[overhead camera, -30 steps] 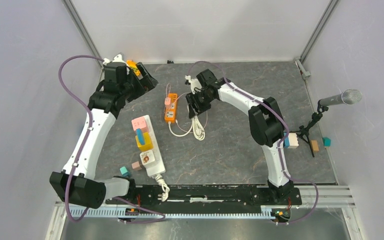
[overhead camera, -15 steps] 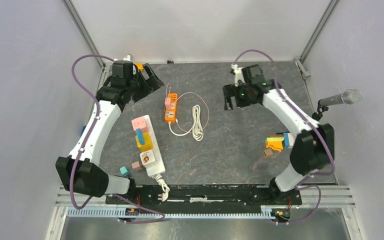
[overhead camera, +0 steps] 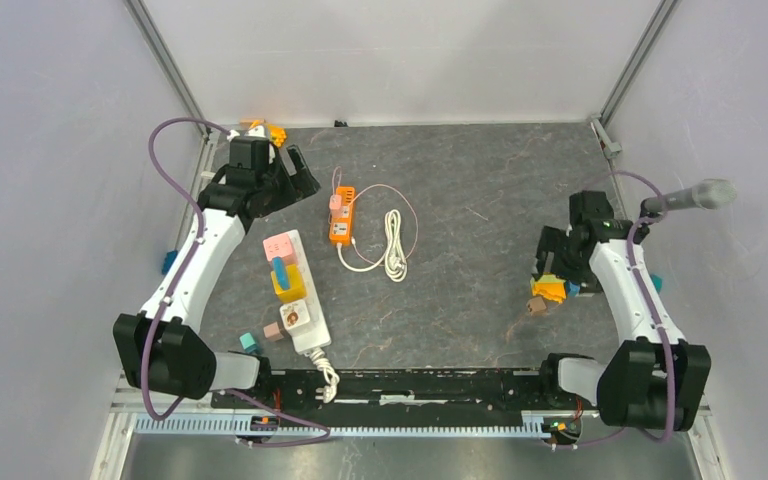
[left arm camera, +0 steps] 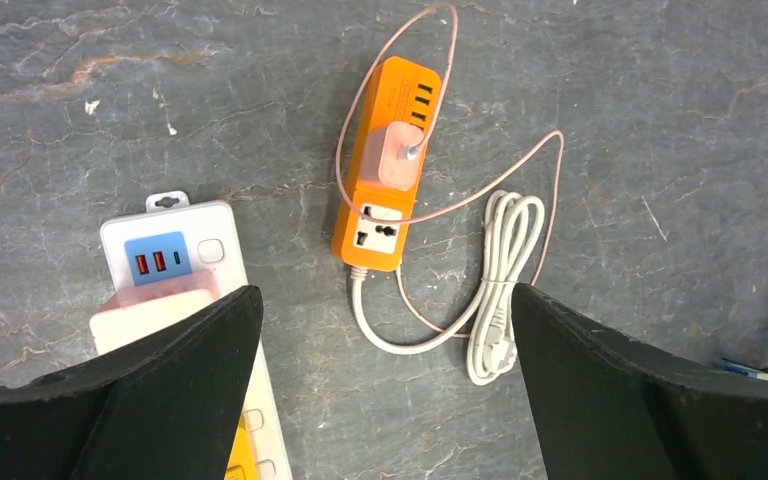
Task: Insert the plug
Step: Move the plug to the center of the board.
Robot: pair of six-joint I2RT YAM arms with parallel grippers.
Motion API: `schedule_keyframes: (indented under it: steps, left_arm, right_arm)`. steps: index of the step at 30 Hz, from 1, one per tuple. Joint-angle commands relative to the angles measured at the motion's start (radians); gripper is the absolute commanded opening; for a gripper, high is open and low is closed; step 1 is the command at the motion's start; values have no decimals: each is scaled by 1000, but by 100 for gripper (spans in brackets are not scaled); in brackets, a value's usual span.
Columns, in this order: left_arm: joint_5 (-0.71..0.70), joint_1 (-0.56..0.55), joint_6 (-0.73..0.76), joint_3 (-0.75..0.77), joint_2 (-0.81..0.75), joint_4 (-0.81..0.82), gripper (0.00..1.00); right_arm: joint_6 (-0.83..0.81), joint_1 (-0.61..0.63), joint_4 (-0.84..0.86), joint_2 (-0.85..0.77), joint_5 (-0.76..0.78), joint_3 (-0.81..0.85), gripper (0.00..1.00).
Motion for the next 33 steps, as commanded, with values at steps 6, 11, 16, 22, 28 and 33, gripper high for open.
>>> schedule_keyframes:
  steps: [6, 11, 16, 22, 28, 33]
  left_arm:
    - [-13, 7, 42, -11, -42, 57, 100]
    - [-13, 7, 68, 35, -31, 20, 100]
    - [-13, 7, 54, 41, -37, 6, 100]
    - [12, 7, 23, 23, -56, 2, 100]
    - [28, 7, 11, 35, -56, -37, 100]
    - [50, 7, -17, 50, -29, -44, 100]
  right_arm:
    - [54, -203, 69, 21, 41, -190, 98]
    - [43, -203, 196, 73, -27, -207, 98]
    - [33, -189, 313, 119, -150, -249, 96]
    - [32, 29, 406, 317, -234, -149, 91]
    - [40, 365, 430, 545, -244, 134, 85]
    - [34, 479, 418, 575, -213, 215, 86]
